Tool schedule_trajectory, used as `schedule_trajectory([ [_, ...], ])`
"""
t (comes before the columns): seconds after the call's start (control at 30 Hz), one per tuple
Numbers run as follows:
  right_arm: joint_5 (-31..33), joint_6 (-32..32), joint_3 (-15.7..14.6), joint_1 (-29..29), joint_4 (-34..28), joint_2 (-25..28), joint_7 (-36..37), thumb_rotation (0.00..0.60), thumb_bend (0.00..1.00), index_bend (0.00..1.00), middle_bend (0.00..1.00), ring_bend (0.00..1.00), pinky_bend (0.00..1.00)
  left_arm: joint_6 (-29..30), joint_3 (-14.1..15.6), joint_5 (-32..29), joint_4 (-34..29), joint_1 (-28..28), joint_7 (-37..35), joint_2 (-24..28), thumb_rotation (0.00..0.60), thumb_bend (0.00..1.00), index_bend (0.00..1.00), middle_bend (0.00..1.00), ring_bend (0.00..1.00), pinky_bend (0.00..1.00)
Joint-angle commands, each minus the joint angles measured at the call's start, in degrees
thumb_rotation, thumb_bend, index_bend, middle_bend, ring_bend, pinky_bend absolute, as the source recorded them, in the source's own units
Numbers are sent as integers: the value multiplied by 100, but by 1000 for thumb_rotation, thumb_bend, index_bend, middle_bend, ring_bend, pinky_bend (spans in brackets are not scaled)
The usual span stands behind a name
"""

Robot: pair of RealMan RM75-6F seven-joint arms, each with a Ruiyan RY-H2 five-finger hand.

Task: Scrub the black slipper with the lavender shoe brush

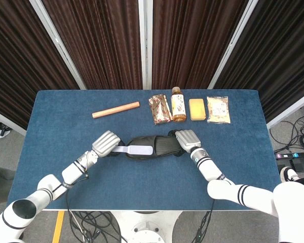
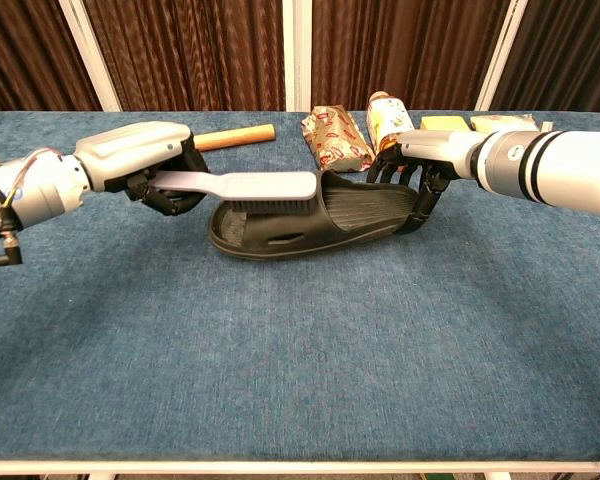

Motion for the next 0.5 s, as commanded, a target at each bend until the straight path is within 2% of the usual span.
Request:
schedule_trajectory([
  [0.03, 42, -72, -10, 54, 29, -7, 8, 600, 266, 374, 487, 309, 348, -89, 22, -20, -29, 19, 38, 11, 600, 817, 1000, 1000, 917, 1000],
  [0.33, 23, -134, -196, 125, 11, 0, -44, 600, 271, 374, 490, 312, 348, -639, -402, -551, 232, -105, -425, -200, 600, 817, 1000, 1000, 916, 1000],
  [0.5, 34, -94, -201, 155, 7, -18, -22, 600, 269, 374, 491, 312, 348, -751, -388, -548, 533, -173, -252, -373, 600, 817, 1000, 1000, 916, 1000],
])
